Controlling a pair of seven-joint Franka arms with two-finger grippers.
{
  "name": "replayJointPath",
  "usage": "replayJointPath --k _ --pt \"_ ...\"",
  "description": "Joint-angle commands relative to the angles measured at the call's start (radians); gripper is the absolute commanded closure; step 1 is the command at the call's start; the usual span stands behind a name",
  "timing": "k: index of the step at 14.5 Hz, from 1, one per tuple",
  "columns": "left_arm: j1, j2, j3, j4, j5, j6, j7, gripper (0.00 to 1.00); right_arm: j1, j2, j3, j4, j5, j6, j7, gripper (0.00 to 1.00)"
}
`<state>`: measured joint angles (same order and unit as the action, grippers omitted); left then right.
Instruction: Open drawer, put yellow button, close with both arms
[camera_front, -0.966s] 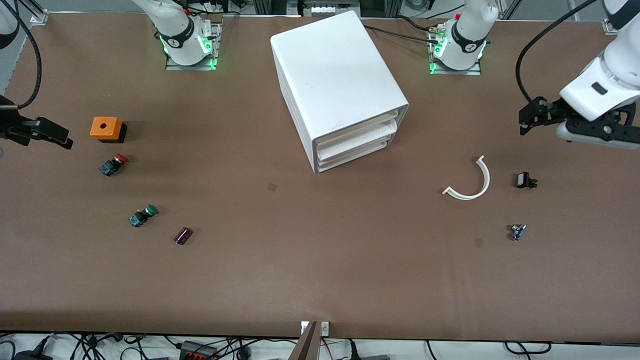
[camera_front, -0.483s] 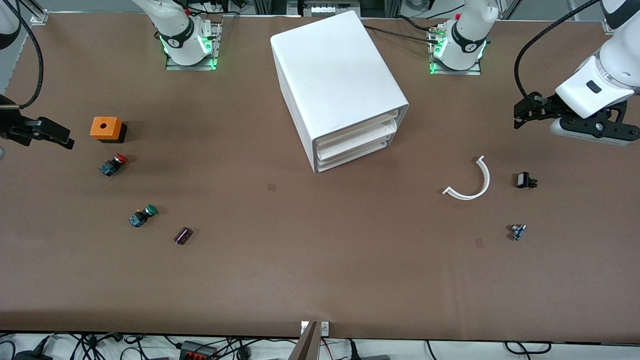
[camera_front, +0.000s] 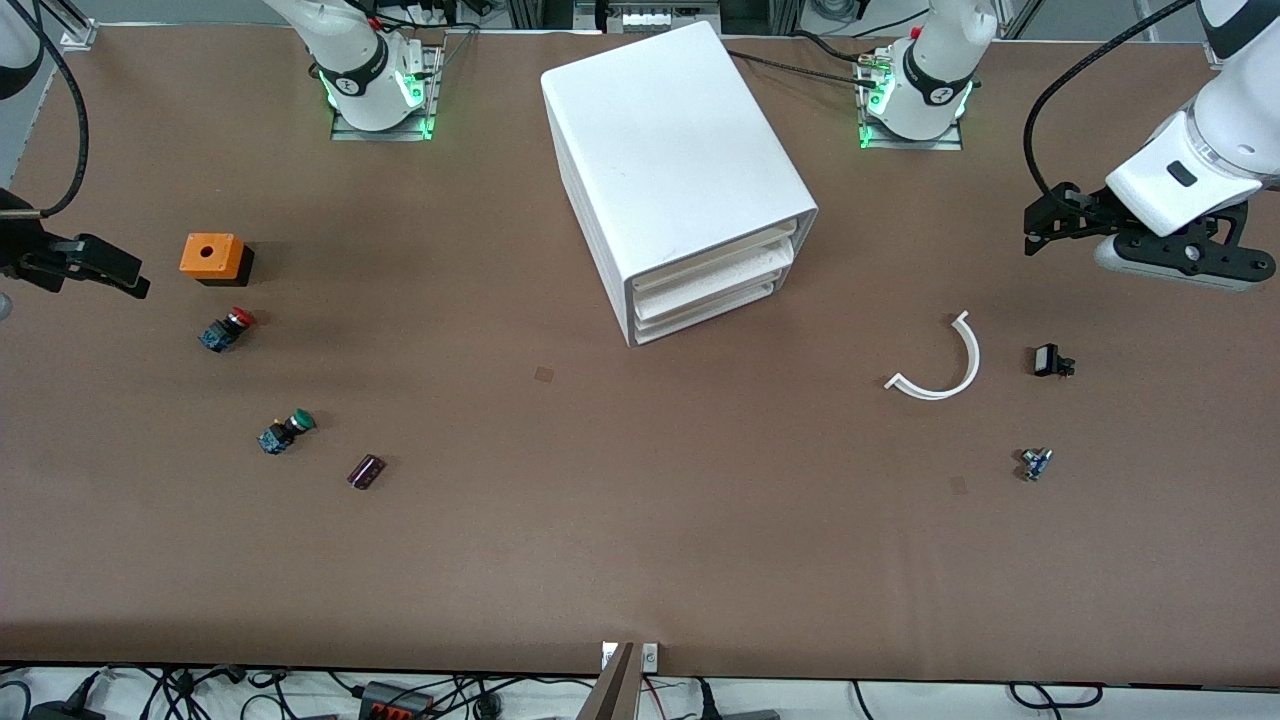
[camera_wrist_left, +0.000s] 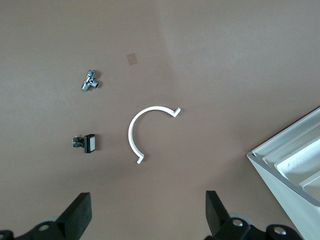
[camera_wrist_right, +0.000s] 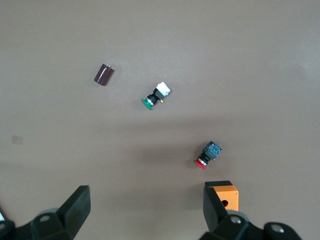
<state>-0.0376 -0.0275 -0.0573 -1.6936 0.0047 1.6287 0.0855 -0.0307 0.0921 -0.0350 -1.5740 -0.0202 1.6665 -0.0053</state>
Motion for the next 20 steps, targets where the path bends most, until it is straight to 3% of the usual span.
replayJointPath --k 1,7,12,20 --pt "-0.001 0.015 0.004 0.032 -0.012 -0.02 0.007 0.0 0.014 -0.011 0.003 0.002 -0.013 -0.007 -0.004 0.0" --pt "-0.004 0.015 0.002 0.034 -0.012 -0.02 0.005 0.0 0.008 -0.035 -0.002 -0.006 -0.017 -0.054 -0.016 0.0" --pt "-0.004 0.015 0.002 0.034 -0.012 -0.02 0.005 0.0 0.009 -0.107 -0.002 -0.118 -0.018 0.033 -0.022 0.0" --pt "-0.004 0.015 0.002 0.034 -0.012 -0.02 0.01 0.0 0.009 -0.106 -0.002 -0.112 -0.018 0.016 -0.027 0.0"
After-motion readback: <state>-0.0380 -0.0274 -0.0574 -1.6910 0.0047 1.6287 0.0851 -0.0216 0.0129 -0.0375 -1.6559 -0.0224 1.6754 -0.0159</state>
